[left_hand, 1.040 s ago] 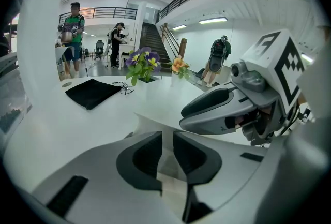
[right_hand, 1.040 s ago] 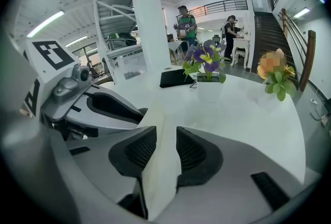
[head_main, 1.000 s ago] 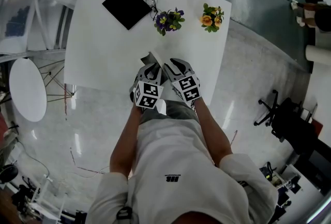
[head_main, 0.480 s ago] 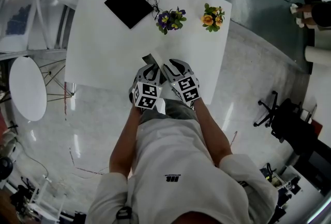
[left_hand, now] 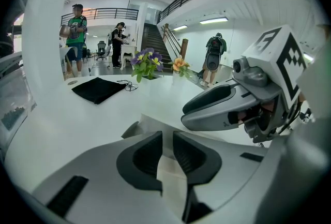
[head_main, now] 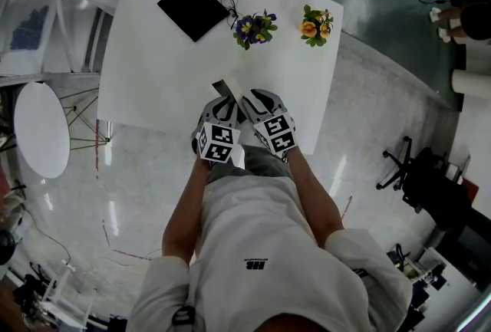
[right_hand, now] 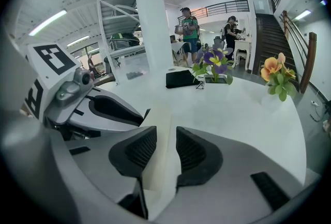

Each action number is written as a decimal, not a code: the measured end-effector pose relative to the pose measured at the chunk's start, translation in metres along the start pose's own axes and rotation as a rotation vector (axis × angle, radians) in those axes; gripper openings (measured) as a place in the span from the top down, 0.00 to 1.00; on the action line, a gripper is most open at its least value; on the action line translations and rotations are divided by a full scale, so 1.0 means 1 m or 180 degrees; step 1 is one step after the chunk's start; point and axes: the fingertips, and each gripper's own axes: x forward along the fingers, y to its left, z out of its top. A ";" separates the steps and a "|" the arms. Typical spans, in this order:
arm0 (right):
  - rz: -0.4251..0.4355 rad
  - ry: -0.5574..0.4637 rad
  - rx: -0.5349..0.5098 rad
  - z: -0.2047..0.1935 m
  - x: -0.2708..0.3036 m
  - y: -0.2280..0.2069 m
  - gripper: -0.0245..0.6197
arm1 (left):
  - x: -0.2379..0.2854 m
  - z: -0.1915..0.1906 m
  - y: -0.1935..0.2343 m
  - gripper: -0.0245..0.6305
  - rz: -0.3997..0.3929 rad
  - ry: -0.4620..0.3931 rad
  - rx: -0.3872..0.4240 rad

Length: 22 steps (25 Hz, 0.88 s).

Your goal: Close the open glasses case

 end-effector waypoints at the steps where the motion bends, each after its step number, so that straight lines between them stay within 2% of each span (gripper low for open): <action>1: 0.0005 -0.0005 -0.0006 0.000 0.000 0.001 0.78 | -0.001 -0.001 0.000 0.85 0.0005 0.0000 -0.0001; 22: 0.0070 0.0030 -0.0102 0.001 0.004 0.017 0.78 | -0.011 -0.016 0.009 0.85 0.0056 0.0050 -0.0025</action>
